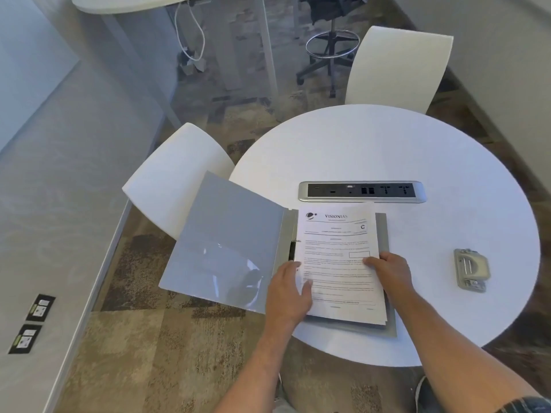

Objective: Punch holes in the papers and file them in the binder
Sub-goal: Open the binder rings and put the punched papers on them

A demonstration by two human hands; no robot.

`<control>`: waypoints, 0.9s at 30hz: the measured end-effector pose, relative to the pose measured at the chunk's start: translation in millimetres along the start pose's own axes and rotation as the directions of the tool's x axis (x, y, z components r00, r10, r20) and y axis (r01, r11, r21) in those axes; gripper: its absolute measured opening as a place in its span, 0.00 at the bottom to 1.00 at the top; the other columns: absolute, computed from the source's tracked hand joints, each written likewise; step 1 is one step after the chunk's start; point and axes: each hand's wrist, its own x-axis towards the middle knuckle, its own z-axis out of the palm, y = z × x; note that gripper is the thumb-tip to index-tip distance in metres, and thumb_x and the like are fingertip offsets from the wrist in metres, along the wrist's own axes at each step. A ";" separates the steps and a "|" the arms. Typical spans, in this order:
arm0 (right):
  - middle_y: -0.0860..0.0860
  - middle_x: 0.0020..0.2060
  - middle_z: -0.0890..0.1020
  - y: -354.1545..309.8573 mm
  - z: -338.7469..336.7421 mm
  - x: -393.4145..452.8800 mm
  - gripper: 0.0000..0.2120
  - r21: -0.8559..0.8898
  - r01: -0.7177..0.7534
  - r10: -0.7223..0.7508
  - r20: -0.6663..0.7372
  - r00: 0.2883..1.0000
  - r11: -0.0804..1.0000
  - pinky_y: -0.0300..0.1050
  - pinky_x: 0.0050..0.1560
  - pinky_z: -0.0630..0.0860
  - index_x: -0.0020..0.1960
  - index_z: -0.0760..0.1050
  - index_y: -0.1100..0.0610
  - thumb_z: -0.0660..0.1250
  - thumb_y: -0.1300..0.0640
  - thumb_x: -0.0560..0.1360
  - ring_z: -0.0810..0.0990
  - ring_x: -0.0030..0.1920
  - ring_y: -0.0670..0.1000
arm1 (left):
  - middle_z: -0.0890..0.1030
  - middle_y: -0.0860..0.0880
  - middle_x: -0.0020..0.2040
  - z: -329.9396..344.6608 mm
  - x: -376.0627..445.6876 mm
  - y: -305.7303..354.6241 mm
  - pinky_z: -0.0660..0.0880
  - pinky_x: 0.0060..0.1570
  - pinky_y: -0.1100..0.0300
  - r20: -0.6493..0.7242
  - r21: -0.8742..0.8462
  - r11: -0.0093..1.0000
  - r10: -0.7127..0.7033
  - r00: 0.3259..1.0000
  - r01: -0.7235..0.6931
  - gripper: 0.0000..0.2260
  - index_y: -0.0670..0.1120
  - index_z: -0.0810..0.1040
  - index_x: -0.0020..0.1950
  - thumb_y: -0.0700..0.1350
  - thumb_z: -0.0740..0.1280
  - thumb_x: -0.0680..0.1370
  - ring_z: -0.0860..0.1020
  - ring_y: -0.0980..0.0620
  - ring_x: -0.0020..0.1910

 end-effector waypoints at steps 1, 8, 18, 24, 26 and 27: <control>0.55 0.41 0.88 4.5 -1.1 1.4 0.05 -0.045 0.002 -0.004 -0.029 1.000 0.999 0.53 0.44 0.84 0.46 0.84 0.61 0.72 0.60 0.73 0.88 0.43 0.59 | 0.72 0.55 0.72 -0.4 2.2 -2.3 0.69 0.70 0.56 0.004 0.002 1.000 -0.017 1.000 0.017 0.22 0.53 0.69 0.73 0.56 0.66 0.81 0.71 0.53 0.70; 0.53 0.47 0.85 10.4 5.8 -3.1 0.07 -0.367 -0.012 -0.045 -0.147 0.988 0.930 0.50 0.46 0.80 0.52 0.78 0.58 0.69 0.60 0.74 0.82 0.45 0.57 | 0.73 0.53 0.70 4.6 9.1 -10.6 0.71 0.66 0.57 0.108 0.062 0.998 -0.028 0.994 0.021 0.19 0.51 0.72 0.72 0.51 0.67 0.82 0.73 0.52 0.68; 0.46 0.84 0.53 5.3 75.0 -25.1 0.33 -0.704 0.659 -0.355 0.564 0.746 0.266 0.54 0.78 0.60 0.83 0.57 0.45 0.66 0.52 0.81 0.58 0.81 0.51 | 0.75 0.52 0.65 6.4 24.9 -9.5 0.77 0.59 0.53 0.078 0.070 0.996 -0.055 0.995 0.049 0.16 0.50 0.73 0.70 0.48 0.65 0.82 0.77 0.49 0.62; 0.50 0.84 0.41 11.6 83.4 -18.0 0.41 -0.750 0.660 -0.099 0.653 0.750 0.052 0.57 0.79 0.54 0.84 0.44 0.42 0.59 0.32 0.79 0.45 0.84 0.53 | 0.79 0.48 0.55 2.9 41.6 -5.2 0.78 0.49 0.54 0.017 0.126 0.981 -0.148 0.989 0.145 0.09 0.46 0.79 0.59 0.44 0.61 0.83 0.79 0.48 0.51; 0.50 0.84 0.38 17.4 82.5 -17.8 0.42 -0.747 0.664 -0.103 0.660 0.744 0.009 0.57 0.79 0.54 0.84 0.40 0.41 0.59 0.31 0.79 0.43 0.84 0.53 | 0.81 0.48 0.50 5.4 47.8 -3.4 0.78 0.46 0.54 0.009 0.058 0.975 -0.216 0.976 0.215 0.07 0.45 0.81 0.53 0.43 0.63 0.81 0.80 0.48 0.47; 0.50 0.83 0.38 19.4 82.5 -17.4 0.42 -0.748 0.664 -0.109 0.659 0.744 0.007 0.57 0.79 0.54 0.83 0.40 0.41 0.59 0.31 0.79 0.43 0.84 0.53 | 0.82 0.47 0.48 7.2 50.8 -2.4 0.78 0.45 0.54 0.022 -0.006 0.965 -0.262 0.965 0.262 0.06 0.45 0.81 0.51 0.43 0.64 0.81 0.80 0.47 0.46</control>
